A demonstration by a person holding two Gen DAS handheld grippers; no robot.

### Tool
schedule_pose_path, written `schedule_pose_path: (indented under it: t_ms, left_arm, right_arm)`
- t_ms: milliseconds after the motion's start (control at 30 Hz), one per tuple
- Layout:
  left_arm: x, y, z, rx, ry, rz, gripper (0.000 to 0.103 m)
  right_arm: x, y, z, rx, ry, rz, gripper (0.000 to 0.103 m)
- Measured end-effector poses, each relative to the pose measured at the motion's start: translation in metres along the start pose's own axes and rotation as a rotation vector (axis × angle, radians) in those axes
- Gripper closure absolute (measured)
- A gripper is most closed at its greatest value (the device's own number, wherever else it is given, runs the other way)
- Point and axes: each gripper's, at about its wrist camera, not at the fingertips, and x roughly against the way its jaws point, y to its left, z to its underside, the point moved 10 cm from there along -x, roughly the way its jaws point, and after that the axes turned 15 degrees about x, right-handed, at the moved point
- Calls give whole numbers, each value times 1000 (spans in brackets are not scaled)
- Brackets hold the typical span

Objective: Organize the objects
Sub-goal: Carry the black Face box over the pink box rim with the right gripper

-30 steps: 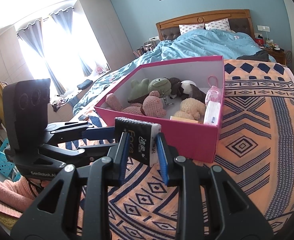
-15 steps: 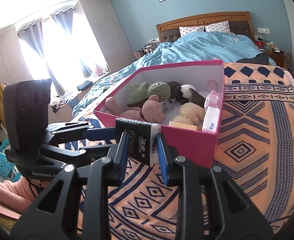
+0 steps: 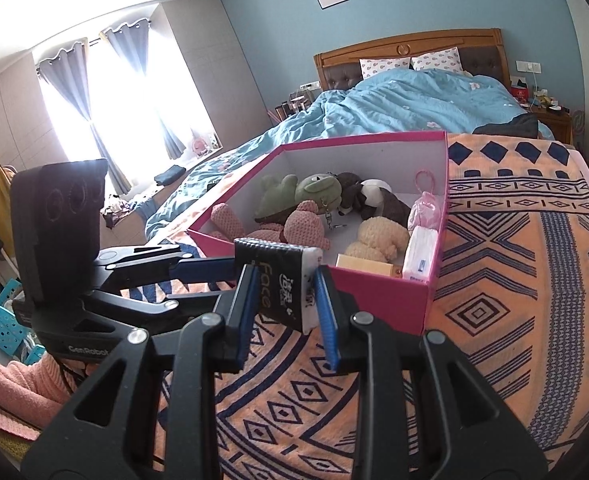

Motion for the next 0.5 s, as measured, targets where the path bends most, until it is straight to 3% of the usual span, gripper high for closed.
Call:
schedule_pose_path:
  t_ms: [500]
  left_arm:
    - [-2,1,-8,-11,-8,-5,64]
  right_arm:
    - [1,-4,-7,3,-15,0,71]
